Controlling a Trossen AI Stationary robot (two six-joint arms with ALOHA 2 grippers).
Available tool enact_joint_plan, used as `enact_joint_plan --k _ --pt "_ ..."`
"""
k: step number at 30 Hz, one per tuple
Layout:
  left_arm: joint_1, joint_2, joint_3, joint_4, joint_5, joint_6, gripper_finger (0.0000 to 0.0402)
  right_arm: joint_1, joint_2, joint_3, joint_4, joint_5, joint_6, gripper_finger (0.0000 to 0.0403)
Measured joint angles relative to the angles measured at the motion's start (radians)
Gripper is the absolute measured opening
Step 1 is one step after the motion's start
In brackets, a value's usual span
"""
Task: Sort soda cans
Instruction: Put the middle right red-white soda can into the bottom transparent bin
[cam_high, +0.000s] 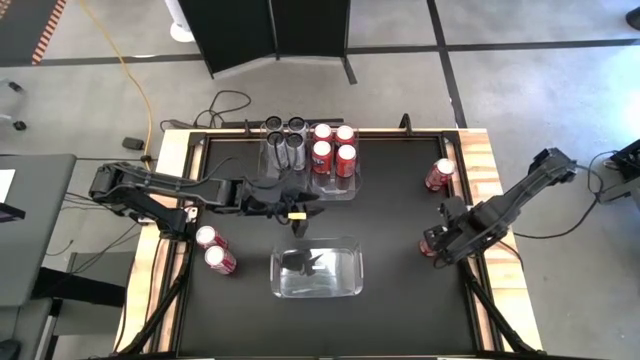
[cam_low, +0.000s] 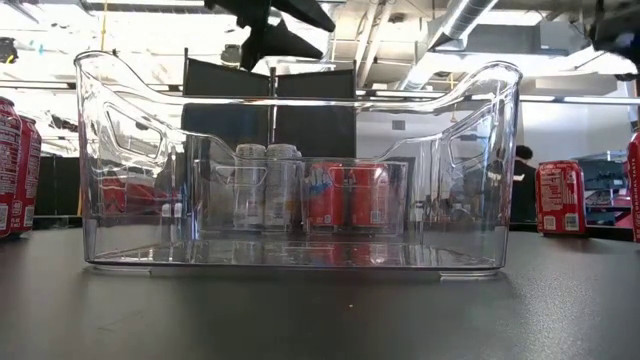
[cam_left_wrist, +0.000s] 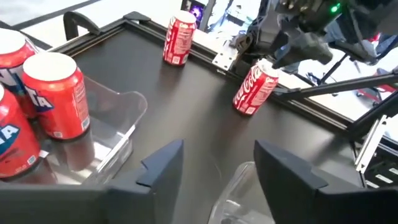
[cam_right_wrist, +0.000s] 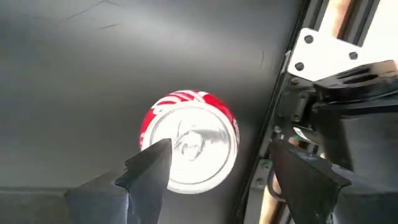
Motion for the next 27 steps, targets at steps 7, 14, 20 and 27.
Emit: enact_joint_plan --k 7,14,20,27 --pt "0.001 0.0 0.0 -0.011 0.01 -0.021 0.0247 0.0 -0.021 -0.07 0.14 0.015 0.042 0.029" --pt "0.001 0.0 0.0 -0.01 0.011 -0.019 0.0253 -0.003 -0.02 -0.071 0.094 0.034 0.058 0.029" --pt "0.001 0.0 0.0 -0.009 0.01 -0.025 0.0253 0.005 -0.027 -0.055 0.055 0.048 0.086 0.029" --pt "0.001 0.0 0.0 -0.008 0.045 0.014 0.0254 0.053 -0.029 0.004 0.014 0.135 0.151 0.029"
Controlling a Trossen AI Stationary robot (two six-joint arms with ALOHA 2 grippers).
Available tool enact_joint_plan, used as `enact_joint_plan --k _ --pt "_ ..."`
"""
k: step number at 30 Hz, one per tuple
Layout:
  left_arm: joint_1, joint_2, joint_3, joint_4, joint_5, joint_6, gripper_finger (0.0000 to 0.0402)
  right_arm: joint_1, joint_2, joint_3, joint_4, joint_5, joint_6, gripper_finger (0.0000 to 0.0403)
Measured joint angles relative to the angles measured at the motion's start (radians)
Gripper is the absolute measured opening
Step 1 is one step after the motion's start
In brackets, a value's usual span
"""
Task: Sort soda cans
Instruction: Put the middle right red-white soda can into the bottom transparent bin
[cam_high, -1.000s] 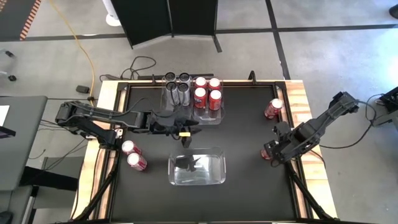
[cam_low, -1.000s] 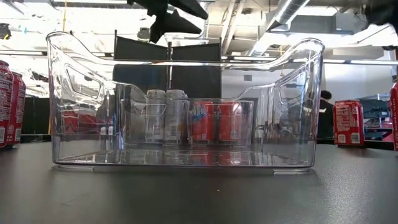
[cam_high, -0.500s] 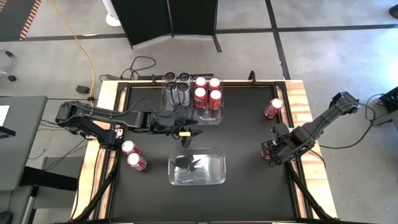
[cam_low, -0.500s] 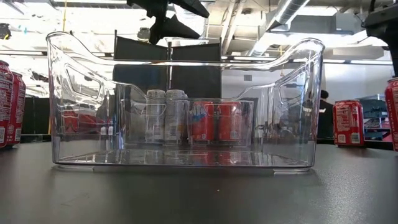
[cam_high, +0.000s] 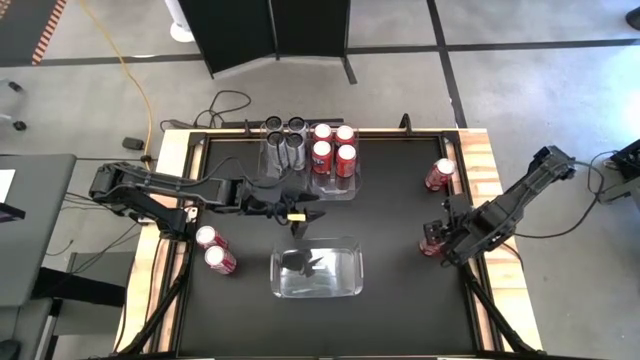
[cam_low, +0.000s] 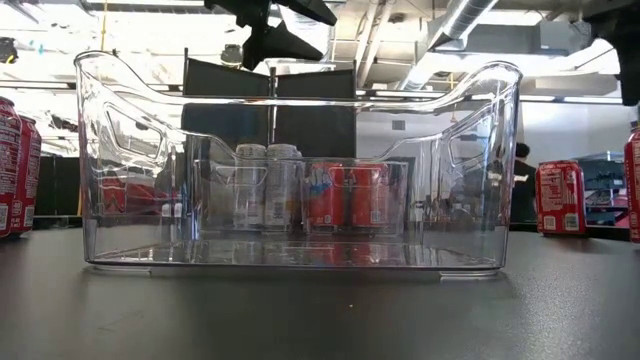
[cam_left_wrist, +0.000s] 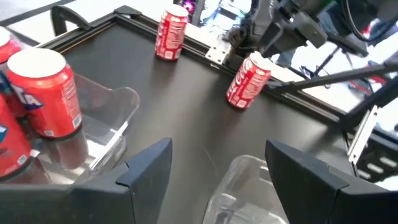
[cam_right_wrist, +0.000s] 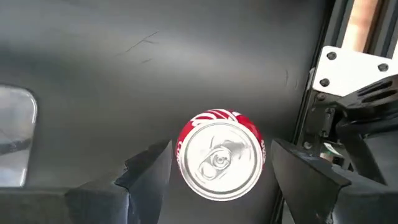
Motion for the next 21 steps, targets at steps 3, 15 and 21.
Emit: enact_joint_plan --k 3,15,21 --pt "-0.002 0.0 0.0 0.0 0.006 0.017 0.0262 0.029 0.011 0.0 0.002 0.001 -0.02 0.0291" --pt "-0.002 0.0 0.0 0.002 0.046 0.083 0.0313 0.052 0.029 -0.123 0.128 0.034 -0.007 0.0358" --pt "-0.001 0.0 0.0 0.002 0.045 0.076 0.0324 0.052 0.029 -0.181 0.17 0.033 0.062 0.0388"
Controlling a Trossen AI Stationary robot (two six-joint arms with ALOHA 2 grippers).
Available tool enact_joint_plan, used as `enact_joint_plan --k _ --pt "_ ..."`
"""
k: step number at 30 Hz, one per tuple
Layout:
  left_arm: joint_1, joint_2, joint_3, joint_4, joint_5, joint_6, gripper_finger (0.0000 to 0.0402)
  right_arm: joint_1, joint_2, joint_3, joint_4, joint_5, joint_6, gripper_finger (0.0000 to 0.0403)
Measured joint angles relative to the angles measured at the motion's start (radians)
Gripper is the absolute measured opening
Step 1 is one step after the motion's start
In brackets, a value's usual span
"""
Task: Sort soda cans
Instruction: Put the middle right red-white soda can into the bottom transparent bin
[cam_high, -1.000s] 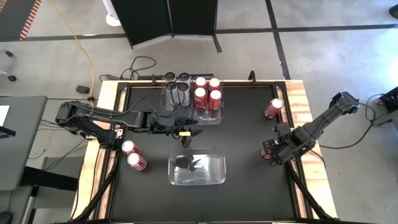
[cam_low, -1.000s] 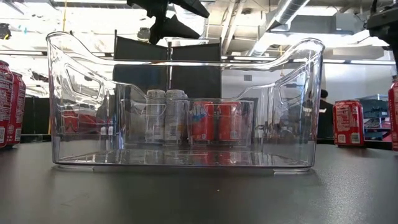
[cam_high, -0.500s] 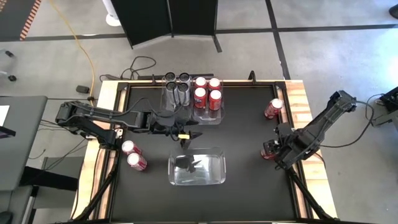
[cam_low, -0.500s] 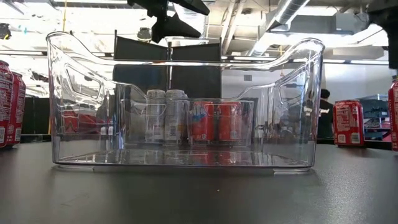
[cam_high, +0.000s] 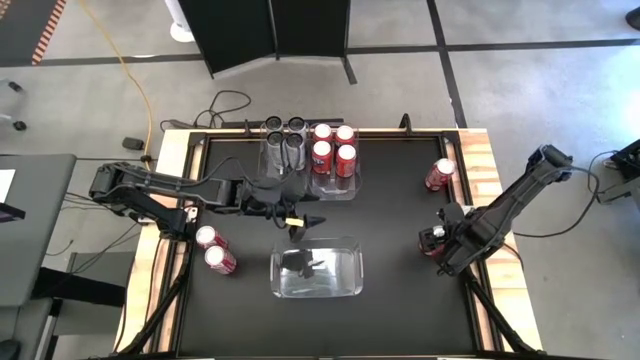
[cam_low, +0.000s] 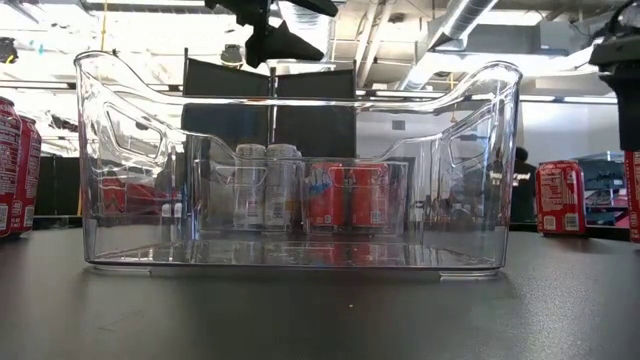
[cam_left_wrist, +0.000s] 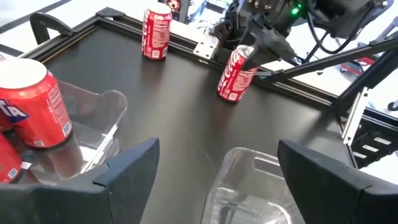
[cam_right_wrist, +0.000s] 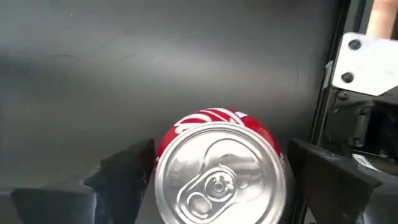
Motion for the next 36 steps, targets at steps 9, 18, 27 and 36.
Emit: enact_joint_plan --k 9,18,27,36 --pt "0.0 0.0 0.0 -0.001 -0.001 -0.007 0.0324 -0.012 0.0 -0.022 0.084 -0.003 -0.025 0.0314" --pt "0.002 0.0 0.0 -0.001 -0.004 0.042 0.0324 -0.232 0.001 -0.022 0.366 0.121 -0.475 0.0299" --pt "0.02 0.0 0.0 -0.001 -0.02 0.015 0.0324 -0.608 0.159 0.079 0.672 0.086 -1.149 0.0303" --pt "0.033 0.055 -0.001 -0.039 -0.018 0.034 0.0324 -0.684 0.472 0.364 0.68 -0.039 -1.52 0.0303"
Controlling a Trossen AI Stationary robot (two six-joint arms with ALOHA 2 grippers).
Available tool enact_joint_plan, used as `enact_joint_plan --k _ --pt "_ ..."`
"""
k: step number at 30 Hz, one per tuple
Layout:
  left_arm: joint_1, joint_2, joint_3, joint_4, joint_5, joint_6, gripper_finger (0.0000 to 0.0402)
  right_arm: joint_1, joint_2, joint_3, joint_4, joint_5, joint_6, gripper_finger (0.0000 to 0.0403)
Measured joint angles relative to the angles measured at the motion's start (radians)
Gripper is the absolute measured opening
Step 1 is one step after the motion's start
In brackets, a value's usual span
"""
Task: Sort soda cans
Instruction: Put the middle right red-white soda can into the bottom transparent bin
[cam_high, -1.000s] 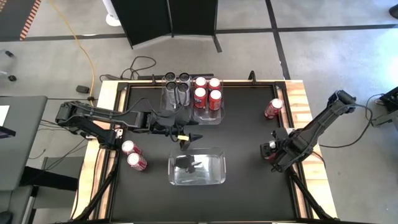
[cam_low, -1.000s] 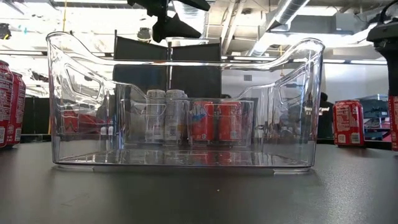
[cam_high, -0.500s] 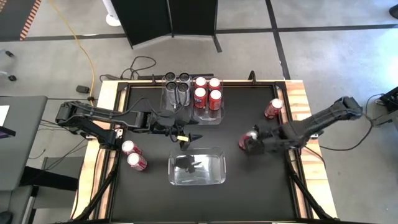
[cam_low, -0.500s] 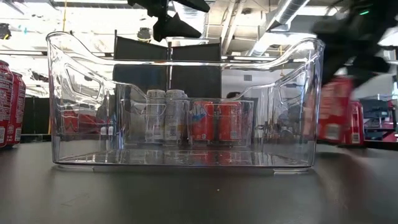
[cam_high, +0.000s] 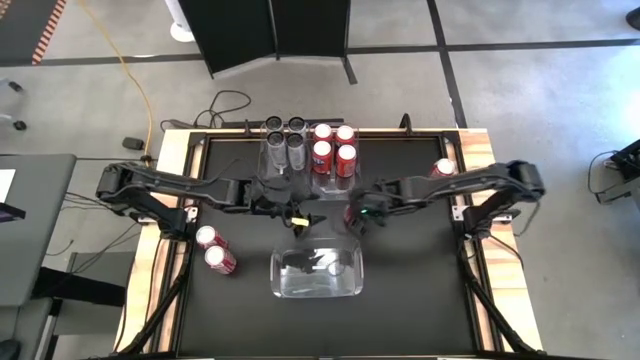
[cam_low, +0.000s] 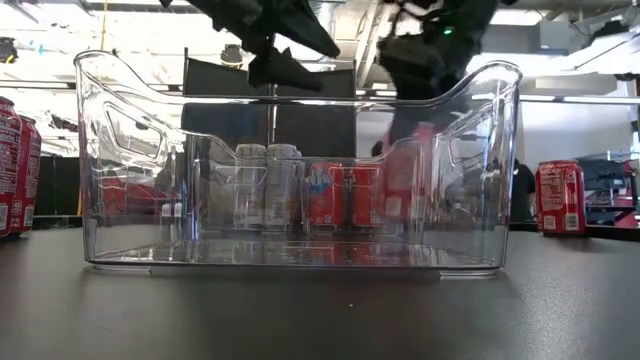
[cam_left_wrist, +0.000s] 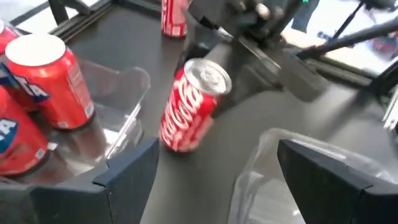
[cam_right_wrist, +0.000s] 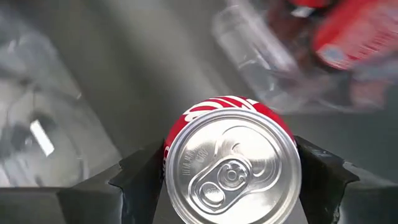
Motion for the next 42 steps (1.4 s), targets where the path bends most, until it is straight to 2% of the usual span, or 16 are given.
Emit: enact_joint_plan --k 4,8,11,14,17,24,27,30,35,42 --pt "-0.005 0.026 0.0 -0.004 0.001 -0.005 0.0324 0.015 0.107 0.072 -0.005 -0.058 -0.082 0.0303" --pt "-0.006 0.039 0.0 -0.005 0.001 -0.006 0.0324 0.018 0.158 0.108 0.008 -0.078 -0.148 0.0306" --pt "-0.006 0.037 0.0 0.001 0.0 -0.004 0.0324 0.023 0.165 0.111 0.045 -0.097 -0.192 0.0329" --pt "-0.004 0.038 0.0 -0.001 0.001 0.003 0.0324 0.02 0.156 0.11 0.099 -0.114 -0.209 0.0368" --pt "-0.004 0.038 0.001 0.001 0.0 0.021 0.0324 0.012 0.119 0.111 0.1 -0.112 -0.209 0.0393" --pt "-0.004 0.039 0.001 0.009 0.001 0.062 0.0324 -0.008 -0.025 0.111 0.04 -0.059 -0.165 0.0386" --pt "-0.004 0.074 0.003 0.037 0.001 0.149 0.0324 -0.004 -0.118 0.111 -0.031 -0.043 -0.13 0.0391" --pt "-0.007 0.135 0.002 0.073 0.023 0.22 0.0324 0.015 -0.211 0.111 -0.121 -0.034 -0.052 0.0392" --pt "0.001 0.232 0.002 0.162 0.021 0.216 0.0324 0.092 -0.333 0.08 -0.222 0.047 0.089 0.0393" --pt "0.011 0.272 0.002 0.218 0.017 0.189 0.0324 0.16 -0.421 -0.015 -0.242 0.118 0.274 0.0393"
